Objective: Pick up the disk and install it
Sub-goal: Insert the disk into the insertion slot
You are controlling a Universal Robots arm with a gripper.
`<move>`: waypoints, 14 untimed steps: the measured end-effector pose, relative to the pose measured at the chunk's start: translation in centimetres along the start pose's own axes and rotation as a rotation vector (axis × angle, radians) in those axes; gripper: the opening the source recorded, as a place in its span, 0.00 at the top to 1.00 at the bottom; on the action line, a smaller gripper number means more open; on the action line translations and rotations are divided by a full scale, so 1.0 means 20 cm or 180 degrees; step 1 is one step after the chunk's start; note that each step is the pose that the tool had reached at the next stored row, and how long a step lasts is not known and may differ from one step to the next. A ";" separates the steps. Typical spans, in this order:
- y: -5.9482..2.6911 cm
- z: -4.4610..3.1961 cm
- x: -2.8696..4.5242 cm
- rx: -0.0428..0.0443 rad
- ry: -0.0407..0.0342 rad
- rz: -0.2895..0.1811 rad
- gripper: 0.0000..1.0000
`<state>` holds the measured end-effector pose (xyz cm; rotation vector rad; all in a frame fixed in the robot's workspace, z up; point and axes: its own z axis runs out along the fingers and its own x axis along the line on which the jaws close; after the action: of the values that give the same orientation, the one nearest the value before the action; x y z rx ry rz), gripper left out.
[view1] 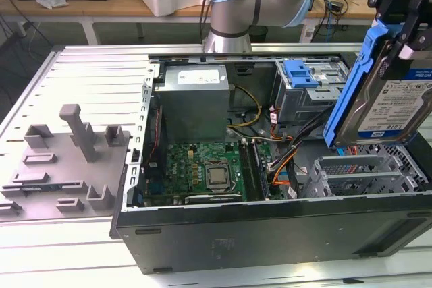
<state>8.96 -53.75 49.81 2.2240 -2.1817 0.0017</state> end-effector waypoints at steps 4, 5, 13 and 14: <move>0.000 0.000 0.000 0.0000 -0.0002 0.0000 0.63; -0.002 0.000 0.000 0.0000 -0.0002 -0.0001 0.63; -0.033 0.001 0.007 0.0000 -0.0012 0.0018 0.63; -0.034 0.001 0.007 0.0000 -0.0015 0.0026 0.63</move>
<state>9.64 -53.88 49.78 2.2171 -2.1932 -0.0033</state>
